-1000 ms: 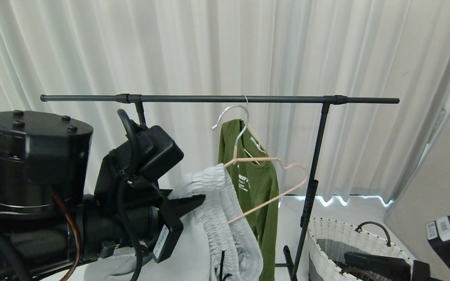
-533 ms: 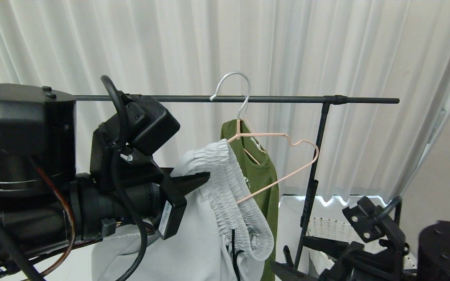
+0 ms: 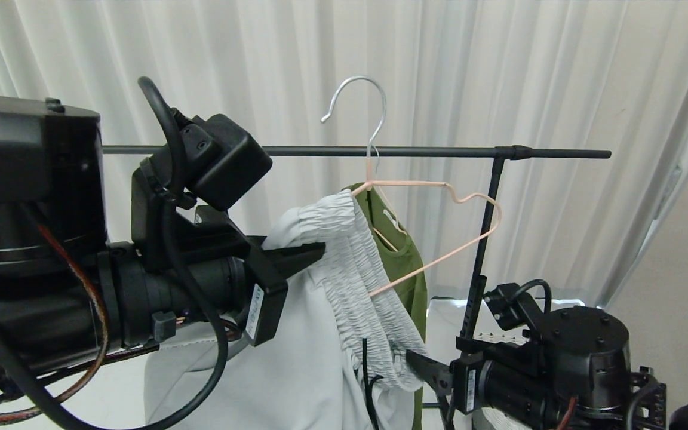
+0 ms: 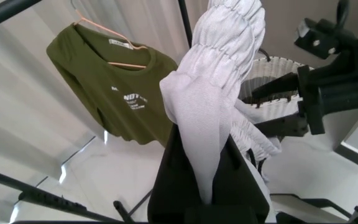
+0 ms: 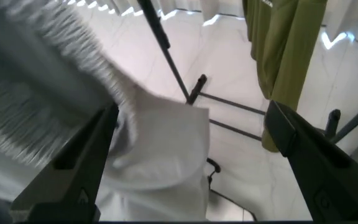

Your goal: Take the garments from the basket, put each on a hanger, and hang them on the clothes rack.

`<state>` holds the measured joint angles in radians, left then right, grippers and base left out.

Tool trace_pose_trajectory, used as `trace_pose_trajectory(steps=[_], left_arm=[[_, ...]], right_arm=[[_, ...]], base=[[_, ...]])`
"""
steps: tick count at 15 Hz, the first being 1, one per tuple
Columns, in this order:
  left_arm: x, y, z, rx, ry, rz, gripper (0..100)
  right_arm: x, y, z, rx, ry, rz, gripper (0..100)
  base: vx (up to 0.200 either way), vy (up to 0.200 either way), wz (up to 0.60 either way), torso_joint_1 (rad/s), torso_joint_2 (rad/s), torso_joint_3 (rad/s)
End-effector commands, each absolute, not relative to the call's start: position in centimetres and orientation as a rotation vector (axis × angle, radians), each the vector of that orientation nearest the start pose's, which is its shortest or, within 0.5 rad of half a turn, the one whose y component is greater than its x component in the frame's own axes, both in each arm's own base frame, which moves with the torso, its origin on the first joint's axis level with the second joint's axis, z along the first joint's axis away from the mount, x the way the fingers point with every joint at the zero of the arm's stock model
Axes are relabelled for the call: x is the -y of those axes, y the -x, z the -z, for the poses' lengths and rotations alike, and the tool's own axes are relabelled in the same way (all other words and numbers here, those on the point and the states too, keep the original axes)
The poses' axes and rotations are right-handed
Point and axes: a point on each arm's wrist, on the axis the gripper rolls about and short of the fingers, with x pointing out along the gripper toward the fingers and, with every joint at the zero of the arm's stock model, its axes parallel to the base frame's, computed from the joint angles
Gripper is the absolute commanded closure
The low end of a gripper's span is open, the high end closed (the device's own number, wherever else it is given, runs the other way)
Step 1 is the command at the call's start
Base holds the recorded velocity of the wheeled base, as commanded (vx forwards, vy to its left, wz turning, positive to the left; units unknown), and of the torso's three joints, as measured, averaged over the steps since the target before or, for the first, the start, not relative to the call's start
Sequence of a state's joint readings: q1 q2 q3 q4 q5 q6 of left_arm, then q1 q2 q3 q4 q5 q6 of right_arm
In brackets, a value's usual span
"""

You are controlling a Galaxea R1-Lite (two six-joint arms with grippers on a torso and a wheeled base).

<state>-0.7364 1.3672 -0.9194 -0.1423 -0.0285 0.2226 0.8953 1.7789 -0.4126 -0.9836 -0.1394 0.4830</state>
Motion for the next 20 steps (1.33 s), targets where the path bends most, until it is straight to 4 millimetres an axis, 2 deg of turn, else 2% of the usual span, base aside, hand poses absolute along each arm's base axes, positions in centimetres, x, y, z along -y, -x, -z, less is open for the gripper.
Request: trace_pose_trajectory(steps=[1,2,3,6,9,10,12,14,20], left_arm=[[15.4,-16.8,-25.6,-0.208,-0.319,0.793,100],[15.4,-16.9,-25.6,-0.208,-0.318,0.792,100],[15.4,-16.9,-25.6,-0.208,-0.318,0.792,100],[15.2,-16.8,-25.3,-0.215,-0.322,0.790,100],[14.9,-16.4,-24.6,-0.234,-0.334,0.790,100],[14.6,-16.1,-24.0,-0.250,-0.345,0.792,100],[14.0,-15.4,-22.7,-0.286,-0.364,0.796,100],[13.3,-14.7,-21.1,-0.326,-0.408,0.805,100],[12.3,-13.6,-16.4,-0.451,-0.581,0.842,100]], right_arm=[[-21.0,-17.5,-9.0,-0.536,-0.246,-0.627,0],[-20.9,-17.4,-8.8,-0.541,-0.243,-0.623,0],[-20.8,-17.5,-8.8,-0.541,-0.243,-0.617,100],[-19.4,-19.0,-8.8,-0.524,-0.244,-0.550,100],[-16.8,-21.4,-8.9,-0.487,-0.214,-0.445,100],[-15.3,-22.6,-9.1,-0.465,-0.202,-0.400,100],[-13.7,-23.7,-9.5,-0.441,-0.189,-0.376,100],[-12.9,-24.0,-9.9,-0.423,-0.181,-0.372,100],[-12.5,-23.5,-10.3,-0.402,-0.107,-0.423,100]], base=[[0.000,0.000,0.00,0.000,0.00,0.000],[0.000,0.000,0.00,0.000,0.00,0.000],[0.000,0.000,0.00,0.000,0.00,0.000],[0.000,0.000,0.00,0.000,0.00,0.000],[0.000,0.000,0.00,0.000,0.00,0.000],[0.000,0.000,0.00,0.000,0.00,0.000],[0.000,0.000,0.00,0.000,0.00,0.000],[0.000,0.000,0.00,0.000,0.00,0.000],[0.000,0.000,0.00,0.000,0.00,0.000]])
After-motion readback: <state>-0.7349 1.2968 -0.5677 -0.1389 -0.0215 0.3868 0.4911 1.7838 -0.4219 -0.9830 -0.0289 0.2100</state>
